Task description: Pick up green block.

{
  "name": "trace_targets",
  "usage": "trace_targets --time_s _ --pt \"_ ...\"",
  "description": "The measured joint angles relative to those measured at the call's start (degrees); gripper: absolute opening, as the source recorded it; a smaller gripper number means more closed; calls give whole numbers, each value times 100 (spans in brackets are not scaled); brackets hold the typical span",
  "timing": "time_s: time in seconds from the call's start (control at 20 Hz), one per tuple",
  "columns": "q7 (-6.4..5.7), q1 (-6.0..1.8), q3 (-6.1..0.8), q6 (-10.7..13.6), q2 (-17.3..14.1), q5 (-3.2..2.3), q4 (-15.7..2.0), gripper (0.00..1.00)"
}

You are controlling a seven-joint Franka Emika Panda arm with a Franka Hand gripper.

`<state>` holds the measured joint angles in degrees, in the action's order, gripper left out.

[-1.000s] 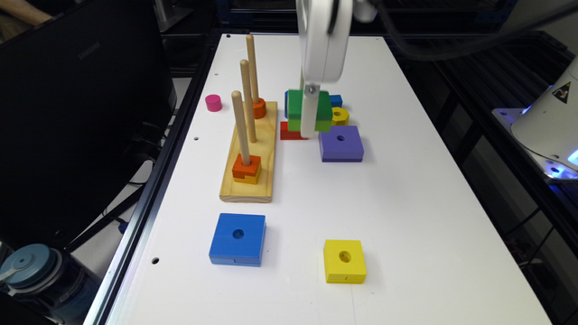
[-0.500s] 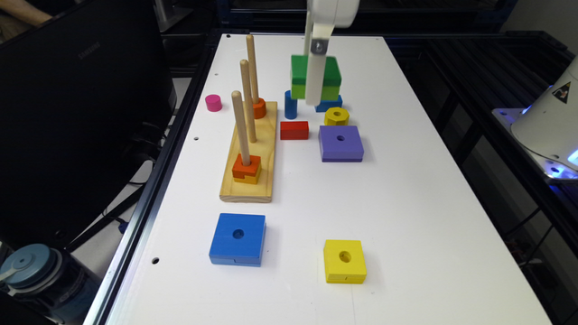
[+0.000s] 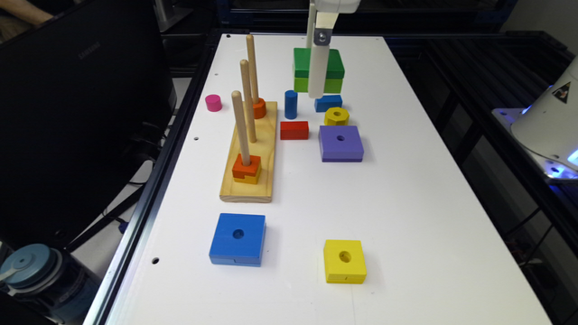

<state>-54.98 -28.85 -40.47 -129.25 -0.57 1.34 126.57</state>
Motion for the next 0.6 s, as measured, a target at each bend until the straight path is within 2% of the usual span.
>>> trace_targets --time_s 0.25,0.6 --pt "6 -120 -117 1 5 32 3 0" --pt "22 -268 -261 2 9 46 5 0"
